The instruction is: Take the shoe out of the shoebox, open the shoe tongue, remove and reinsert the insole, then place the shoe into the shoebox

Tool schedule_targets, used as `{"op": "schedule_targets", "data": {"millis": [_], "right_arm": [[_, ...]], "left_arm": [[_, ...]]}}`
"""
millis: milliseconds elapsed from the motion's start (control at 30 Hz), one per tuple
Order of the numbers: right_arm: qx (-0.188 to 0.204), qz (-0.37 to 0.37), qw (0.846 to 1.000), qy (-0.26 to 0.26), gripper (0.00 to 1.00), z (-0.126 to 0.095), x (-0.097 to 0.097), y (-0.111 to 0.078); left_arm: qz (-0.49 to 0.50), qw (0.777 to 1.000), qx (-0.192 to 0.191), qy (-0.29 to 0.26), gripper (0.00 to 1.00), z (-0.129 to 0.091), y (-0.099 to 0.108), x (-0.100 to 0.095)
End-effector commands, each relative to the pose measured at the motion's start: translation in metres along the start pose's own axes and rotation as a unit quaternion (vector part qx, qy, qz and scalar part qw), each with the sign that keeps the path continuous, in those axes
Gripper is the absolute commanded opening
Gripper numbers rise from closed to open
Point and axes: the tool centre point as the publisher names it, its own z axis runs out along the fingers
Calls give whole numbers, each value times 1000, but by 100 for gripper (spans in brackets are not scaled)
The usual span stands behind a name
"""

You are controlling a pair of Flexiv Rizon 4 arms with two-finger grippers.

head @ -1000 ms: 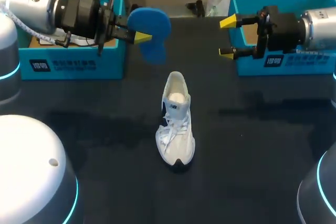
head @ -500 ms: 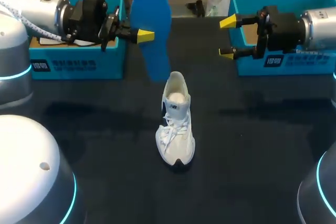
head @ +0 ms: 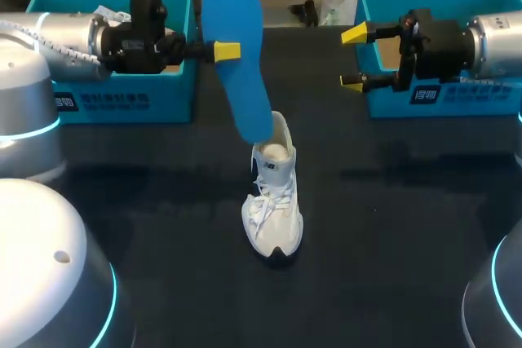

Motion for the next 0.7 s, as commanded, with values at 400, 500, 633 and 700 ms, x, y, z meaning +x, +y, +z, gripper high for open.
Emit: {"op": "schedule_targets", "data": {"millis": [400,500,633,700], "right_arm": [[0,0,1000,0,100,1,0,0],[0,0,1000,0,100,1,0,0],[0,0,1000,0,100,1,0,0],[0,0,1000,0,100,1,0,0]], "left_arm": [[-408,912,24,-42,0,8,19,-2],[-437,899,7,-24,0,11,22,-5],[-446,895,-5,-5,0,16,27,-14],[-449,894,-9,0,0,19,29,-18]]}}
